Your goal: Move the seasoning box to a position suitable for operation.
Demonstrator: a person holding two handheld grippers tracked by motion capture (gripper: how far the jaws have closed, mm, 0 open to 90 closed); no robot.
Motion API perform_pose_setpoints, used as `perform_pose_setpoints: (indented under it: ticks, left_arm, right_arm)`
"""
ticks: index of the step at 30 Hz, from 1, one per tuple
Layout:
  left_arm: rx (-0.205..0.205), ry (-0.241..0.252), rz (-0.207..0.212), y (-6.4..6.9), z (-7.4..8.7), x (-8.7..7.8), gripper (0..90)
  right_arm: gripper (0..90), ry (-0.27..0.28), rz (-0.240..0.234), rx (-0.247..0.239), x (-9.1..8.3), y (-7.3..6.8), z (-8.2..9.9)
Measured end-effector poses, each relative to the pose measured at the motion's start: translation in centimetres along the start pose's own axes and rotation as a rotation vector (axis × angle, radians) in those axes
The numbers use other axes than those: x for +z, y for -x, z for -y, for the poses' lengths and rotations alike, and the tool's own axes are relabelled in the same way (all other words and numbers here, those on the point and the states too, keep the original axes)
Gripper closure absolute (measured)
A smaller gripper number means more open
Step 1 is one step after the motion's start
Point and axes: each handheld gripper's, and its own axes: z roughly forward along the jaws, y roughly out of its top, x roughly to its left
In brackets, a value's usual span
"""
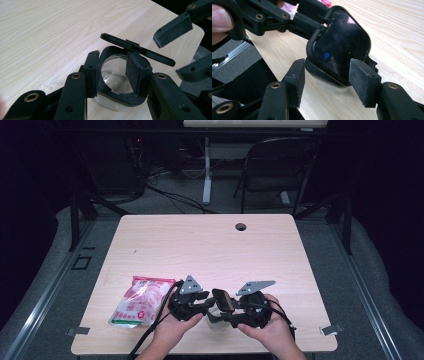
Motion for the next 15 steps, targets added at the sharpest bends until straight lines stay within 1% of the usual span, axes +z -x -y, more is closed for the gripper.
perform_pose_setpoints:
  ticks: [1, 2, 3, 4, 6, 9, 13, 15]
  left_arm:
    - [0.000, 0.001, 0.001, 0.0, 0.0, 0.0, 63.2]
    - [0.005, -0.005, 0.000, 0.0, 0.0, 0.0, 63.2]
    - [0.003, -0.001, -0.004, 0.0, 0.1, 0.1, 63.2]
    - [0.003, -0.009, -0.003, 0.0, 0.1, 0.2, 63.6]
    - [0.002, -0.018, 0.003, -0.1, 0.4, 0.4, 64.1]
    - [-0.005, -0.034, 0.001, -0.3, 0.8, 1.0, 64.4]
    - [-0.017, -0.044, -0.012, -0.6, 1.3, 1.7, 64.4]
    - [-0.021, -0.038, -0.020, -0.7, 1.5, 1.9, 64.3]
  right_arm:
    - [47.5, -0.002, 0.002, -0.003, 0.1, 0.0, 0.0]
    - [50.0, 0.006, 0.001, 0.004, 0.3, -0.1, 0.1]
    - [52.2, -0.005, 0.007, 0.001, 0.3, 0.0, 0.1]
    - [53.9, -0.004, 0.007, 0.003, 0.4, 0.1, 0.1]
    - [54.2, 0.008, 0.002, 0.009, 0.4, 0.2, 0.2]
    - [54.6, 0.009, 0.000, 0.011, 0.3, 0.2, 0.1]
    - [54.8, 0.006, 0.004, 0.005, 0.3, 0.1, 0.1]
    - [54.8, 0.006, 0.002, 0.005, 0.3, 0.2, 0.1]
